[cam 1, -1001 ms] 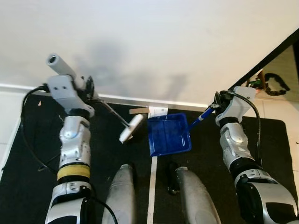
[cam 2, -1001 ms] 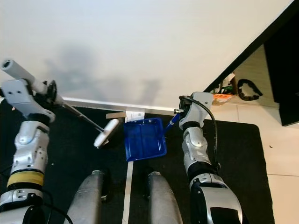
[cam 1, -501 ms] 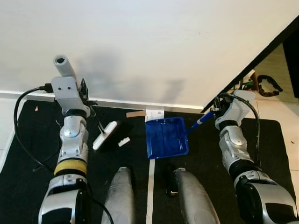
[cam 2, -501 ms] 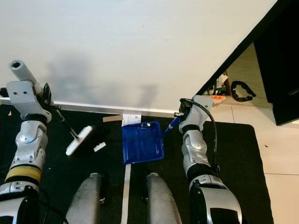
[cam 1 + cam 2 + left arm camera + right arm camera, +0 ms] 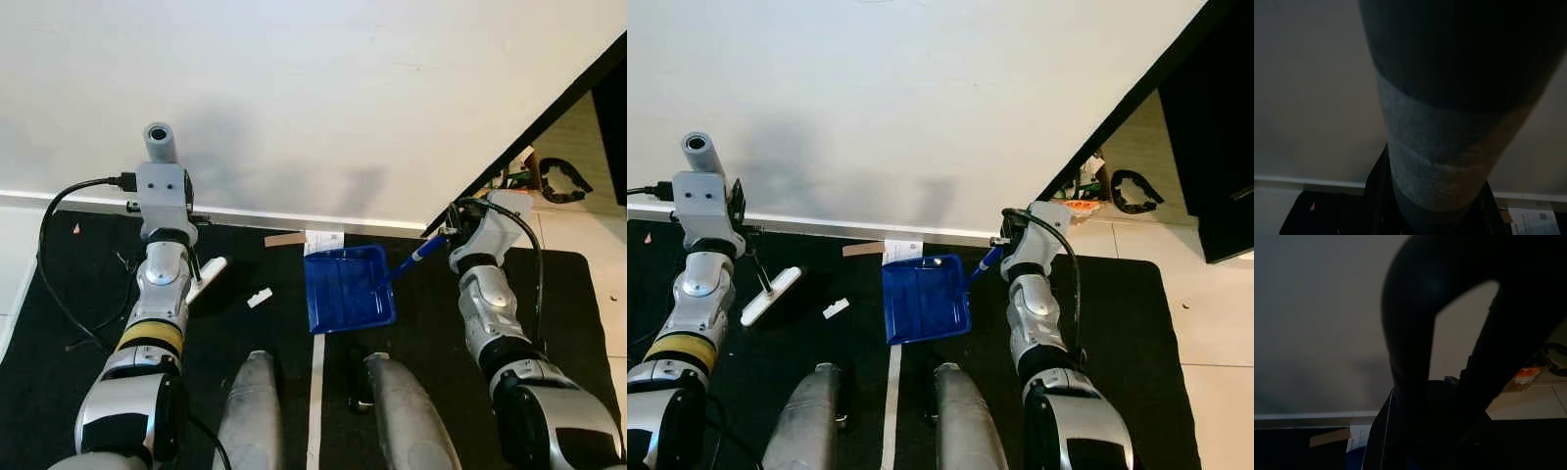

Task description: Sweep floor

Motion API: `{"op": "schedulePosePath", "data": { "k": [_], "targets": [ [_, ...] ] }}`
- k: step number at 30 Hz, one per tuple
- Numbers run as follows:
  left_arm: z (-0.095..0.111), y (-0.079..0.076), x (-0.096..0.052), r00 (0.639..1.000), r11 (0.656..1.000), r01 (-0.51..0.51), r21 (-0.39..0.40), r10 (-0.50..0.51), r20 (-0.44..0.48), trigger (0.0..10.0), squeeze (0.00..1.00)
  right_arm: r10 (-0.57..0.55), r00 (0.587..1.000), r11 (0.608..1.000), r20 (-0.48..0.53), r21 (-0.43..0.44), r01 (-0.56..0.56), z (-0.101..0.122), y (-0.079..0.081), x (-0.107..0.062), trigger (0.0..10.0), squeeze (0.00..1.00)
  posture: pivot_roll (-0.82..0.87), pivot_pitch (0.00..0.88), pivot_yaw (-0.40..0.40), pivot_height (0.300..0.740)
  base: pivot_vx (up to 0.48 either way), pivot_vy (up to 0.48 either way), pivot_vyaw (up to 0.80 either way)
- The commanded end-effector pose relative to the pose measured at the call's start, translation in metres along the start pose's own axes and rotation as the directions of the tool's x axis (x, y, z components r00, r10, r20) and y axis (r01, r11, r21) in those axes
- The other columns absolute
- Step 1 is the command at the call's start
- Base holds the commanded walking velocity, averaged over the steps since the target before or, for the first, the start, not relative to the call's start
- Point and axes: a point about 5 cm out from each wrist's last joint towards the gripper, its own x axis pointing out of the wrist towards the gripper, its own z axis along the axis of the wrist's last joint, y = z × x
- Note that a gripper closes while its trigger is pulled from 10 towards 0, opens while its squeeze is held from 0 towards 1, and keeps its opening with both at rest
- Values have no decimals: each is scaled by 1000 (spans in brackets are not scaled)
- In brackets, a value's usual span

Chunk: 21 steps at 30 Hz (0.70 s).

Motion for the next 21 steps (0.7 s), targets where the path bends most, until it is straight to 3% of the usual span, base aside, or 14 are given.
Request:
{"op": "schedulePosePath", "data": {
  "k": [1, 9, 15, 21],
  "targets": [
    [1, 3, 0, 1000, 999, 10, 38, -11, 17, 10000, 0, -10, 996, 1000, -85, 26, 12, -20, -2, -12, 10000, 0, 13, 249, -39, 740, 0, 0, 0],
    [0, -3, 2, 999, 998, -33, -44, 33, -8, 10000, 0, -20, 990, 999, -143, 43, 27, -26, -4, -12, 10000, 0, 22, 250, -48, 740, 0, 0, 0],
    [-14, -12, -7, 998, 998, -34, -58, 31, -54, 10000, 0, 0, 986, 999, -168, 48, 8, -29, 1, -12, 10000, 0, 36, 284, -58, 740, 0, 0, 0],
    [-40, -23, -28, 987, 994, -49, -98, 33, -159, 10000, 0, 38, 975, 999, -218, 39, -30, -40, 3, -19, 10000, 0, 49, 269, -60, 740, 0, 0, 0]
  ]
}}
